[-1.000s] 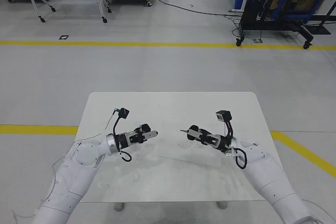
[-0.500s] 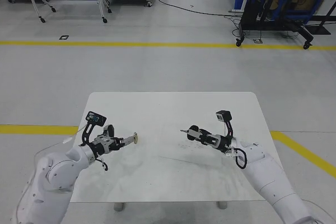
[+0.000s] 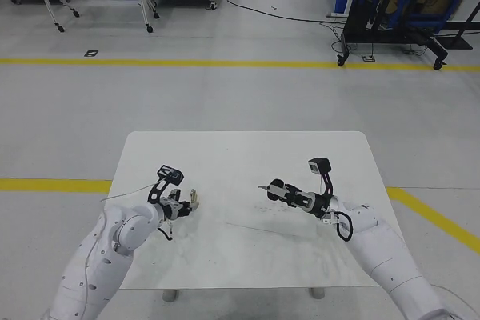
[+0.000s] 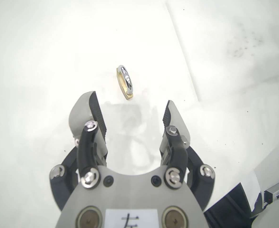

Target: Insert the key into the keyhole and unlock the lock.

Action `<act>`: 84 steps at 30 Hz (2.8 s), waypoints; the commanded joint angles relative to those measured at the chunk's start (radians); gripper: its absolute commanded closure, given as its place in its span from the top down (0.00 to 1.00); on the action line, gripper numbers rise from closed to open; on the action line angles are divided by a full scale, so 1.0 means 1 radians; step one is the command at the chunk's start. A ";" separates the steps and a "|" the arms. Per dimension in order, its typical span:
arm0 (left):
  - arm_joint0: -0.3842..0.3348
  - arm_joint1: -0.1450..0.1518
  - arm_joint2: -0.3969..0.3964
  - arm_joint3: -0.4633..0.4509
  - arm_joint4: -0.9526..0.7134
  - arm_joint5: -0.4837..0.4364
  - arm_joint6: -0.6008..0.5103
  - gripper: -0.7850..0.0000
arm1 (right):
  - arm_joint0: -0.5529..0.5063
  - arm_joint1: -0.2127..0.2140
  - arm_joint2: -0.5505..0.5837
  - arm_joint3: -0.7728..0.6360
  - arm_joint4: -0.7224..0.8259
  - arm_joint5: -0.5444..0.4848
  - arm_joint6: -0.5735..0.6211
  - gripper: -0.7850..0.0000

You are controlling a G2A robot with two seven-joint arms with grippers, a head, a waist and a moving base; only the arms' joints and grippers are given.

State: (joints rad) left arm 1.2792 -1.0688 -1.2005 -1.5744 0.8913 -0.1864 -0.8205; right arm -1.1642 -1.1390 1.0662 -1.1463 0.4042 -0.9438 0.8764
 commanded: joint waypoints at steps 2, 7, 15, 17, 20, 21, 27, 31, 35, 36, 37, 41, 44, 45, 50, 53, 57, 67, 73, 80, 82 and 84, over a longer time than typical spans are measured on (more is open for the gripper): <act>-0.024 -0.005 0.019 0.024 0.007 0.012 0.003 0.49 | 0.000 0.000 0.000 0.000 0.000 0.000 0.000 0.00; -0.053 -0.013 0.045 0.049 0.005 0.029 0.016 0.49 | 0.000 0.000 0.000 0.000 0.000 0.000 0.000 0.00; -0.097 -0.025 0.083 0.080 0.032 0.060 0.007 0.33 | 0.000 0.000 0.000 0.000 0.000 0.000 0.000 0.00; -0.106 -0.028 0.095 0.087 0.043 0.071 0.003 0.30 | 0.000 0.000 0.000 0.000 0.000 0.000 0.000 0.00; -0.120 -0.033 0.117 0.099 0.071 0.096 -0.006 0.29 | 0.000 0.000 0.000 0.000 0.000 0.000 0.000 0.00; -0.124 -0.035 0.124 0.104 0.078 0.105 -0.005 0.28 | 0.000 0.000 0.000 0.000 0.000 0.000 0.000 0.00; -0.148 -0.045 0.143 0.134 0.082 0.115 0.010 0.17 | 0.000 0.000 0.000 0.000 0.000 0.000 0.000 0.00; -0.157 -0.049 0.147 0.152 0.074 0.106 0.018 0.17 | 0.000 0.000 0.000 0.000 0.000 0.000 0.000 0.00; -0.168 -0.052 0.152 0.171 0.082 0.105 0.018 0.00 | 0.000 0.000 0.000 0.000 0.000 0.000 0.000 0.00; -0.170 -0.053 0.154 0.174 0.089 0.108 0.020 0.00 | 0.000 0.000 0.000 0.000 0.000 0.000 0.000 0.00; -0.170 -0.054 0.155 0.176 0.092 0.110 0.023 0.00 | 0.000 0.000 0.000 0.000 0.000 0.000 0.000 0.00; -0.169 -0.056 0.155 0.182 0.097 0.114 0.030 0.00 | 0.000 0.000 0.000 0.000 0.000 0.000 0.000 0.00; -0.167 -0.057 0.155 0.183 0.102 0.117 0.032 0.00 | 0.000 0.000 0.000 0.000 0.000 0.000 0.000 0.00; -0.166 -0.057 0.155 0.182 0.104 0.118 0.034 0.00 | 0.000 0.000 0.000 0.000 0.000 0.000 0.000 0.00; -0.151 -0.056 0.139 0.165 0.079 0.096 0.043 0.00 | 0.000 0.000 0.000 0.000 0.000 0.000 0.000 0.00; -0.145 -0.055 0.133 0.158 0.081 0.088 0.040 0.00 | 0.000 0.000 0.000 0.000 0.000 0.000 0.000 0.00; -0.141 -0.055 0.131 0.150 0.082 0.085 0.030 0.00 | 0.000 0.000 0.000 0.000 0.000 0.000 0.000 0.00; -0.141 -0.059 0.134 0.142 0.097 0.094 0.014 0.04 | 0.000 0.000 0.000 0.000 0.000 0.000 0.000 0.00; -0.133 -0.059 0.125 0.133 0.101 0.097 0.016 0.00 | 0.000 0.000 0.000 0.000 0.000 0.000 0.000 0.00; -0.126 -0.059 0.121 0.120 0.117 0.109 0.018 0.00 | 0.000 0.000 0.000 0.000 0.000 0.000 0.000 0.00; -0.126 -0.060 0.122 0.119 0.114 0.107 0.018 0.00 | 0.000 0.000 0.000 0.000 0.000 0.000 0.000 0.00; -0.126 -0.061 0.124 0.116 0.113 0.104 0.014 0.00 | 0.000 0.000 0.000 0.000 0.000 0.000 0.000 0.00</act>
State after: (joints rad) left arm 1.1537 -1.1296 -1.0775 -1.4570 1.0057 -0.0814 -0.8045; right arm -1.1642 -1.1390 1.0662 -1.1463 0.4042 -0.9438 0.8764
